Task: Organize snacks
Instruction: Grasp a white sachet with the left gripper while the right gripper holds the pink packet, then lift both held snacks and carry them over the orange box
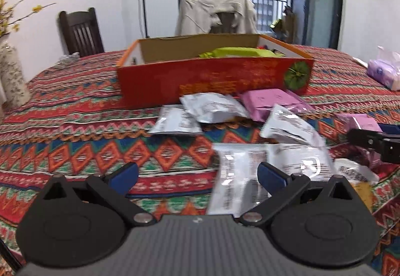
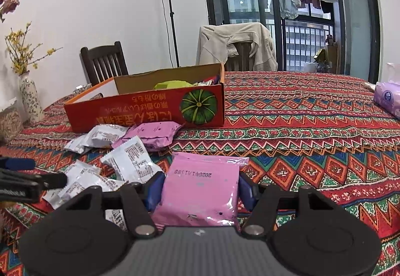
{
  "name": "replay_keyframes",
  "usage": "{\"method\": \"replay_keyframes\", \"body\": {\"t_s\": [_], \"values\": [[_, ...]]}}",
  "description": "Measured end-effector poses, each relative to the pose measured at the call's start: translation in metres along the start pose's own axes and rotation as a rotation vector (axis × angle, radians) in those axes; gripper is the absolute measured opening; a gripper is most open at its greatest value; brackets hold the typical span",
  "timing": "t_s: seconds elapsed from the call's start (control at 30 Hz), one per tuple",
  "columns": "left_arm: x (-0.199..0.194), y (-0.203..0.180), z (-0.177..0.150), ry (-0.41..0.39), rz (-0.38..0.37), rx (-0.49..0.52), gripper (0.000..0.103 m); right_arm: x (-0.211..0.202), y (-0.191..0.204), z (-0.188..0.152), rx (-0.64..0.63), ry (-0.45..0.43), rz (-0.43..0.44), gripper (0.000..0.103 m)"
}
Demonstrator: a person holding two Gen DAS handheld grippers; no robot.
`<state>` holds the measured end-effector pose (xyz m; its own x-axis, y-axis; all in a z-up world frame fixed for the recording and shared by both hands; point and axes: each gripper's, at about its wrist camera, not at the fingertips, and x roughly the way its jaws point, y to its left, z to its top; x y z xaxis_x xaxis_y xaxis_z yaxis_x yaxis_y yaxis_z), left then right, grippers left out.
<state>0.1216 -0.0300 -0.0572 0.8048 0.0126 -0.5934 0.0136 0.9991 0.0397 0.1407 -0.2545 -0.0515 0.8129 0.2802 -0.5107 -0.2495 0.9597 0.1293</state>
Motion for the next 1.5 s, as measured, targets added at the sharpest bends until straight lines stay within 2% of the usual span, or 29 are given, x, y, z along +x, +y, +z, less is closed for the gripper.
{"method": "replay_keyframes", "body": {"t_s": [0.3,0.43,0.47,0.53,0.67,0.73,0.8,0.9,1.5], "values": [[0.013,-0.024,0.004,0.049,-0.001,0.022,0.103,-0.002,-0.004,-0.001,0.025,-0.017,0.028,0.061],[0.016,-0.027,0.003,0.059,0.021,0.019,0.102,-0.004,-0.004,-0.001,0.025,-0.022,0.035,0.061],[0.016,-0.027,0.003,0.063,0.021,0.01,0.1,-0.004,-0.005,-0.002,0.026,-0.024,0.037,0.061],[0.016,-0.025,0.004,0.063,0.008,-0.012,0.088,-0.005,-0.005,-0.002,0.026,-0.026,0.039,0.061],[0.014,-0.028,0.003,0.049,-0.006,-0.02,0.075,-0.006,-0.003,-0.002,0.021,-0.031,0.039,0.061],[0.012,-0.03,0.003,0.042,-0.016,-0.019,0.062,-0.006,-0.003,-0.002,0.02,-0.032,0.039,0.061],[0.01,-0.033,0.002,0.036,-0.023,-0.018,0.054,-0.007,-0.003,-0.002,0.017,-0.034,0.038,0.061],[0.007,-0.034,0.002,0.03,-0.035,-0.029,0.051,-0.007,-0.002,-0.003,0.013,-0.037,0.037,0.061],[-0.014,-0.027,0.01,-0.052,-0.072,-0.054,0.049,-0.016,0.003,-0.004,-0.014,-0.092,0.009,0.061]]}}
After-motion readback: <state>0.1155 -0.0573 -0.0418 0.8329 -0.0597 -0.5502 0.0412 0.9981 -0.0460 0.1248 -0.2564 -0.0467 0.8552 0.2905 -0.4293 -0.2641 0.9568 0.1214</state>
